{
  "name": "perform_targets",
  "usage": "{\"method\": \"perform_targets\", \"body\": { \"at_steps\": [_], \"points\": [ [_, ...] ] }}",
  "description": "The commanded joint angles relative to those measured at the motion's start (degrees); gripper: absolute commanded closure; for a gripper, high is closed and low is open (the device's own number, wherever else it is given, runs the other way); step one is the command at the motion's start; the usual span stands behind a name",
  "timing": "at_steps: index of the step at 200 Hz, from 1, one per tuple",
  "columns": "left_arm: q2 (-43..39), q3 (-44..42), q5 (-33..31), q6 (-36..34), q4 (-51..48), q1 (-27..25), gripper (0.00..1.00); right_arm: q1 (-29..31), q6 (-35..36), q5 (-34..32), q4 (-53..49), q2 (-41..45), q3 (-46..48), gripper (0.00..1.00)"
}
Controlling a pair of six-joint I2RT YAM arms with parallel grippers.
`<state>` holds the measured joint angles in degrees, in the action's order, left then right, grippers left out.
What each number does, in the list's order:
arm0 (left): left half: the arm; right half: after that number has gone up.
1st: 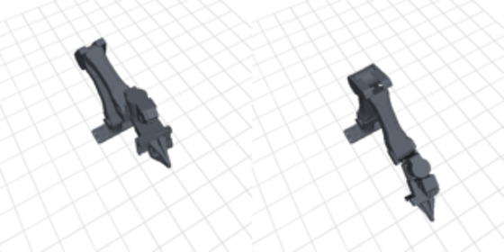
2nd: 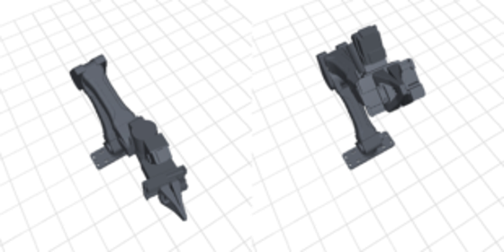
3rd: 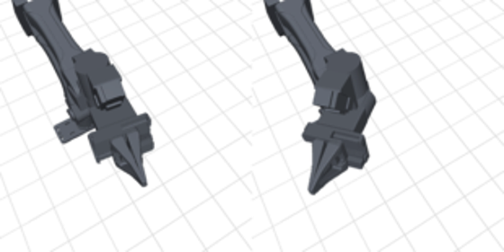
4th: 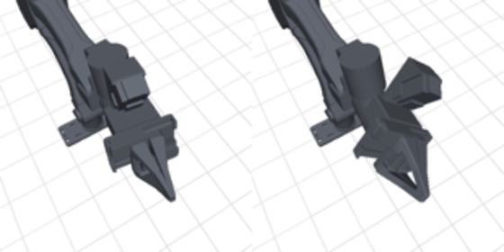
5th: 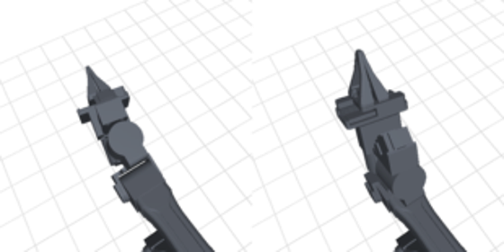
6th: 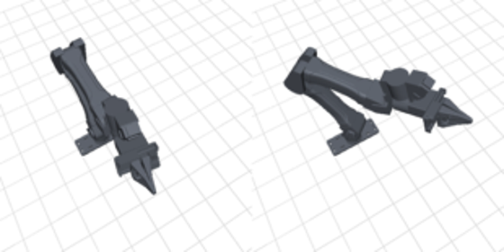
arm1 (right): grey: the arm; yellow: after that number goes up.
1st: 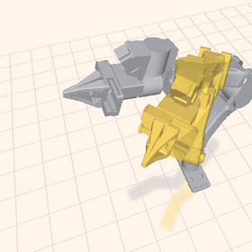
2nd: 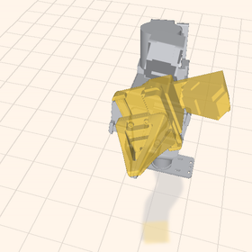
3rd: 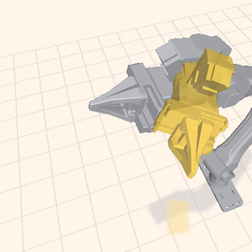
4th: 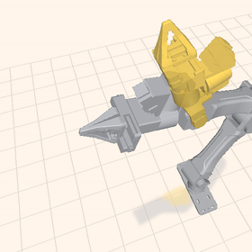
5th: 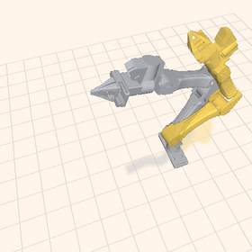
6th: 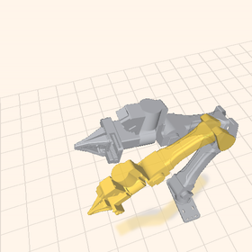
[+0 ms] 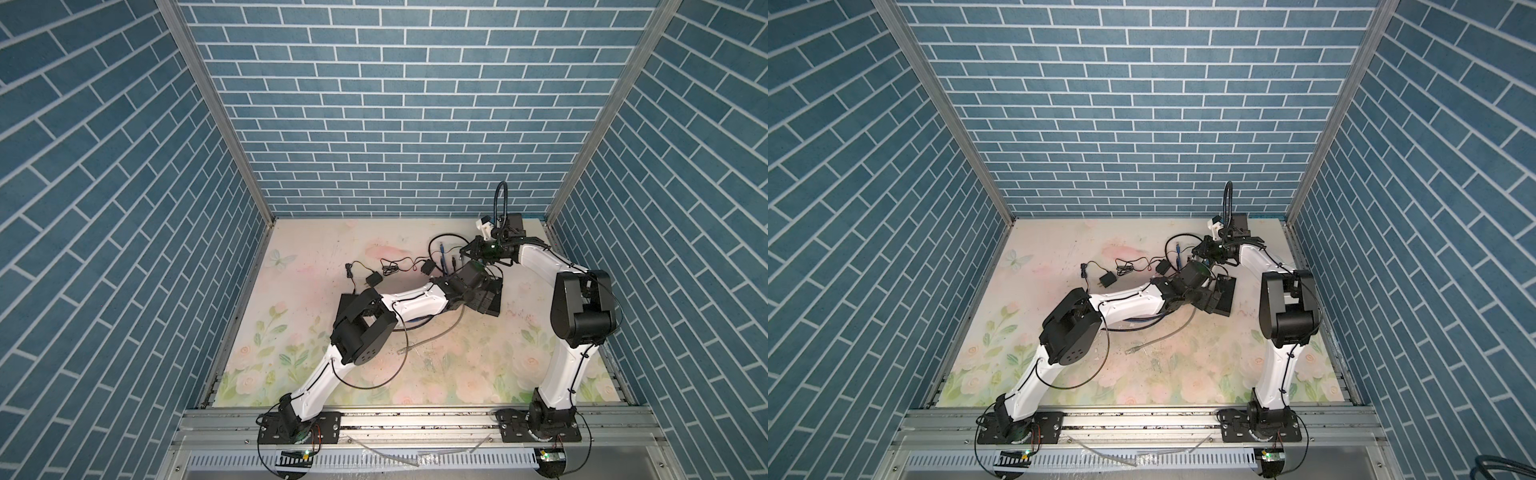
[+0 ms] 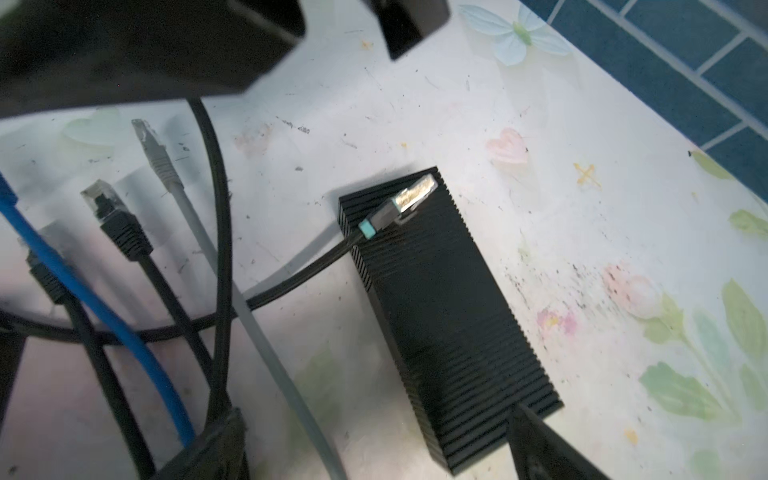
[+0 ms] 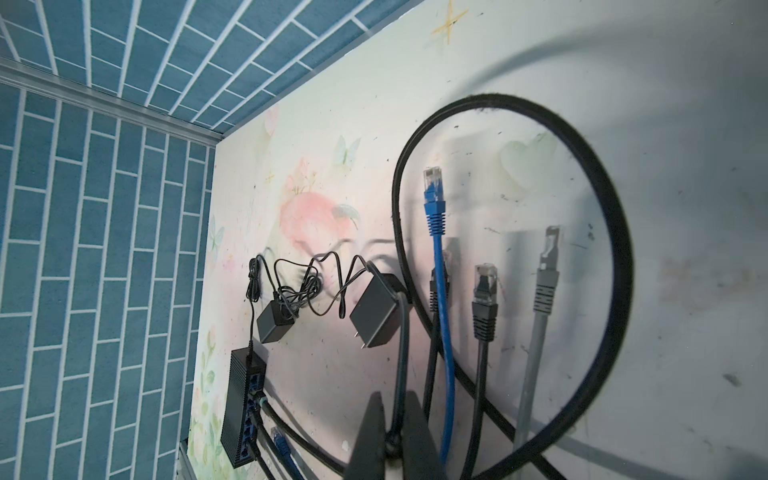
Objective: Insert the plug into the switch port
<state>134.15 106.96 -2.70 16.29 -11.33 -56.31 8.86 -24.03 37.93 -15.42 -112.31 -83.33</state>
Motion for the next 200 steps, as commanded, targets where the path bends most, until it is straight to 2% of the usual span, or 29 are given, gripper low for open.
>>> {"method": "perform_targets", "body": {
  "at_steps": [1, 72, 111, 165, 186, 200],
  "points": [
    [3.86, 6.41, 0.11, 1.23, -7.99, -0.97, 0.01, -1.22, 3.66, 1.37, -2.0, -1.04, -3.33, 1.0],
    [16.54, 27.1, -0.37, 3.69, -21.79, -2.3, 0.01, -4.43, 5.6, 0.26, -2.83, -1.25, -1.42, 1.0],
    [19.57, 31.39, 0.37, 5.09, -23.48, -3.07, 0.0, -5.29, 5.96, -0.14, -2.95, -1.14, -1.08, 1.0],
    [22.62, 35.65, -1.93, 4.8, -29.52, -3.85, 0.01, -5.48, 5.97, -0.3, -3.06, -1.08, -0.96, 1.0],
    [22.51, 35.27, -3.7, 4.55, -31.35, -3.76, 0.07, -5.52, 5.84, -0.33, -2.9, -1.05, -0.7, 1.0],
    [22.14, 34.57, -4.46, 3.95, -32.03, -3.77, 0.21, -5.51, 5.71, -0.32, -2.84, -0.89, -0.56, 1.0]
  ]
}}
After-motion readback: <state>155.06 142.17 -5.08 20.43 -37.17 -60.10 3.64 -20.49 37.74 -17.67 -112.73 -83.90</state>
